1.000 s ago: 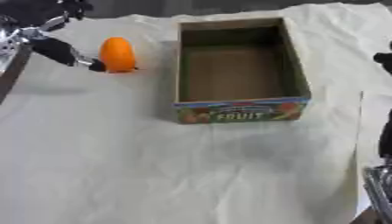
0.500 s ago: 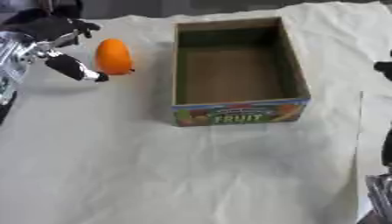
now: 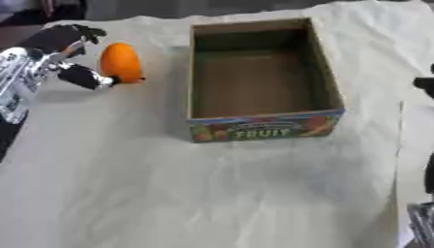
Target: Pick up objects on the table and place them in the box.
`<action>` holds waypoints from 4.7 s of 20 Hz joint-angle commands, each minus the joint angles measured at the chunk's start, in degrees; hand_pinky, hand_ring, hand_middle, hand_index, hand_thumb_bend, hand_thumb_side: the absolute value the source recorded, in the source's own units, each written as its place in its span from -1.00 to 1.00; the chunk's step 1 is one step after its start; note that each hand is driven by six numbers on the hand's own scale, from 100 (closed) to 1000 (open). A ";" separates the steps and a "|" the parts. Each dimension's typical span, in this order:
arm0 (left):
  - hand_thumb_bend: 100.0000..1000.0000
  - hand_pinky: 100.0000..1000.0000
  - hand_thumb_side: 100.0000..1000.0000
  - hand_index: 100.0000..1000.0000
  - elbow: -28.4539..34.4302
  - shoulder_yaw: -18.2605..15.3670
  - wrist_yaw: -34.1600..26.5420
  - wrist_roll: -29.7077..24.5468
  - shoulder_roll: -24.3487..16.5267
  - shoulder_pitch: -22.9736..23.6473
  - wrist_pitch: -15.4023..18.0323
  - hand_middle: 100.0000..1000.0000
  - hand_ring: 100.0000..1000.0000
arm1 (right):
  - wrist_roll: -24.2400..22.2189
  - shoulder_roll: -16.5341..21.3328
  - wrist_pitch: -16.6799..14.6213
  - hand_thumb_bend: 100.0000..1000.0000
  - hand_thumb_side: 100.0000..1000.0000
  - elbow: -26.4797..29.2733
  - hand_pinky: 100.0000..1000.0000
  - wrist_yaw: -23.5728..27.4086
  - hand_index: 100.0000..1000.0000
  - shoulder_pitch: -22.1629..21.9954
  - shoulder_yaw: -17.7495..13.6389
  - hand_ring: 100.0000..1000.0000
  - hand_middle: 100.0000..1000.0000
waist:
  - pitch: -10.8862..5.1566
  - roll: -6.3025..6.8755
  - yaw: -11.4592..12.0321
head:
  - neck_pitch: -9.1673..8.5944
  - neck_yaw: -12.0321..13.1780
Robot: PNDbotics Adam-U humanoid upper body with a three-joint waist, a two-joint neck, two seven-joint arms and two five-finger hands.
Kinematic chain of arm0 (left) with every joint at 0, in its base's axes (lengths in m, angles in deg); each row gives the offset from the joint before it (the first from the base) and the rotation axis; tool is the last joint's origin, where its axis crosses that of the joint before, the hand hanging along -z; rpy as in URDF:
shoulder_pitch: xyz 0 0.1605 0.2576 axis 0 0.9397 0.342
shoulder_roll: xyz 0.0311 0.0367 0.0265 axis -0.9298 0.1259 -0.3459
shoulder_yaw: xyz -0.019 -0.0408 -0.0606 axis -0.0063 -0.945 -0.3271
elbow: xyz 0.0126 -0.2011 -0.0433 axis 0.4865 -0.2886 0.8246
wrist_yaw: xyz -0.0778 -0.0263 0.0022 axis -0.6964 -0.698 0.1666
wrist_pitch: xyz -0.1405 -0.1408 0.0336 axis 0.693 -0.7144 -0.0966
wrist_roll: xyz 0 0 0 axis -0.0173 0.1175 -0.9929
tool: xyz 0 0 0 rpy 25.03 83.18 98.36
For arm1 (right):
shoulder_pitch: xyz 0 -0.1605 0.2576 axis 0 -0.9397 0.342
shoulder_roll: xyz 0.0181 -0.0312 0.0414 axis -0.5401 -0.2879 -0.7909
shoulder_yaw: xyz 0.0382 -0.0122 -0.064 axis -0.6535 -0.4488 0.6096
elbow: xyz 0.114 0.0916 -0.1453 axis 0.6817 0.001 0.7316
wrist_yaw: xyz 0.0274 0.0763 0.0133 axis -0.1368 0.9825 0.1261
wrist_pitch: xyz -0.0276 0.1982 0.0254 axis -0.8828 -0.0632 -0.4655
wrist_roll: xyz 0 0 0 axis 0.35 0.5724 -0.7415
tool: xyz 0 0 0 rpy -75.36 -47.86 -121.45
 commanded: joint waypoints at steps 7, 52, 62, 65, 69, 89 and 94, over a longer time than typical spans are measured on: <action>-0.71 0.00 -0.81 0.88 -0.43 -1.31 -3.03 0.86 0.22 -1.62 0.13 0.49 0.21 | 0.00 -0.09 0.68 -1.00 0.96 1.17 0.68 0.01 0.52 0.64 0.23 0.42 0.09 | -0.39 0.05 -0.55 | -1.16 0.59; -1.00 -0.37 -0.85 0.05 18.89 6.10 -16.25 8.35 7.19 -4.46 -1.82 0.24 -0.04 | -0.45 -0.89 2.89 -1.00 0.94 1.17 0.69 2.15 0.50 0.10 0.24 0.43 0.09 | -4.08 0.16 0.07 | 1.76 0.44; -1.00 -0.35 -0.88 0.13 20.44 8.83 -6.78 12.11 16.63 -3.57 -1.94 0.18 -0.04 | -1.08 -1.31 2.76 -1.00 0.94 1.17 0.69 2.91 0.50 0.92 0.65 0.43 0.09 | -3.83 -0.03 -0.47 | 2.37 1.62; -1.00 -0.32 -0.89 0.16 19.22 9.05 -2.22 13.04 18.71 -2.30 -1.87 0.18 -0.03 | -1.31 -1.30 2.50 -1.00 0.94 1.17 0.69 3.14 0.50 1.30 0.79 0.43 0.09 | -3.70 -0.11 -0.57 | 3.32 2.49; -1.00 -0.28 -0.91 0.20 18.02 9.45 3.04 13.58 20.65 -1.19 -1.12 0.18 -0.01 | -1.80 -1.24 1.69 -1.00 0.94 1.17 0.68 3.36 0.50 2.01 1.10 0.43 0.09 | -3.49 -0.20 -0.74 | 3.77 3.99; -0.50 0.04 -1.00 0.92 9.52 9.46 18.64 8.17 22.83 -0.88 6.02 0.39 0.24 | -3.28 -2.57 2.04 -1.00 0.93 1.17 0.70 4.07 0.51 2.03 2.26 0.43 0.09 | -2.92 -0.01 -1.98 | 2.34 5.03; -0.04 0.15 -0.79 1.00 9.29 8.78 21.61 8.53 22.84 -0.83 5.00 0.50 0.36 | -3.56 -2.72 2.18 -1.00 0.93 1.17 0.70 4.24 0.51 1.98 2.39 0.43 0.09 | -3.02 0.00 -2.15 | 2.19 5.07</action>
